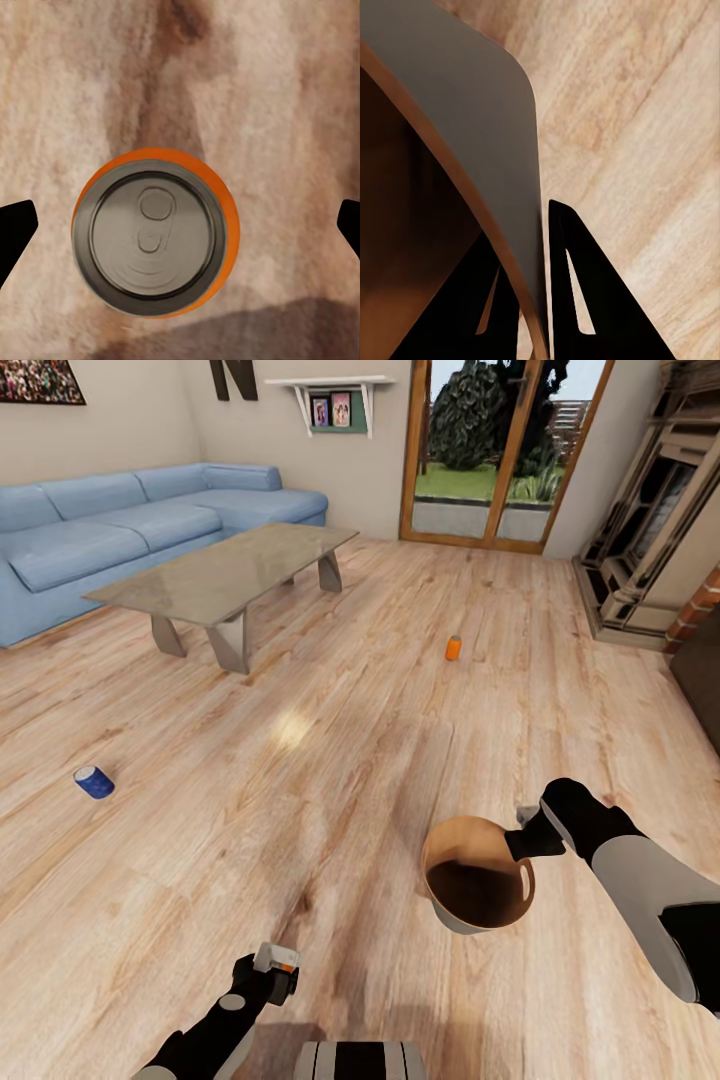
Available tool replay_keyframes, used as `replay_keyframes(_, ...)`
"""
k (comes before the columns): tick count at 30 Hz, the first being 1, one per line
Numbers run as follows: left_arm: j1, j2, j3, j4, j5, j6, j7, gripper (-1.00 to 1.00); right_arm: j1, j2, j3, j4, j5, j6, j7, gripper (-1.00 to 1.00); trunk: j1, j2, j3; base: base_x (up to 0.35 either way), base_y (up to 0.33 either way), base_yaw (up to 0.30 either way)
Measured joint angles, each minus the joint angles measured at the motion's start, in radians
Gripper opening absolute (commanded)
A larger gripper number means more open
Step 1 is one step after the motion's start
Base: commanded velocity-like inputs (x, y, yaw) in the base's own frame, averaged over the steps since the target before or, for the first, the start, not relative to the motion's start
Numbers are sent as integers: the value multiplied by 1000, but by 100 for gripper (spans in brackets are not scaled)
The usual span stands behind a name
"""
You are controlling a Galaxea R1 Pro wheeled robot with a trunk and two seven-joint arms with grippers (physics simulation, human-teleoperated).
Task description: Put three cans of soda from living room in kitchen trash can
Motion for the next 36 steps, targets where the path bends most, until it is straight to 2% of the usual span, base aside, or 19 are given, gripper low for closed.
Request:
replay_keyframes(23, -1, 4, 11, -6, 14, 11, -6, 100, 0, 0, 0, 1, -1, 0, -2, -100, 0, 0, -13, 0, 0, 0)
replay_keyframes(27, 0, 4, 12, -6, 14, 10, -7, 100, 0, 0, 0, 1, -1, 0, -2, -100, 12, -21, -28, 0, 0, 0)
replay_keyframes(36, -1, 4, 13, -6, 14, 5, -13, 100, 0, 0, 0, 1, -2, 0, -2, -100, 12, -21, -32, 0, 0, 0)
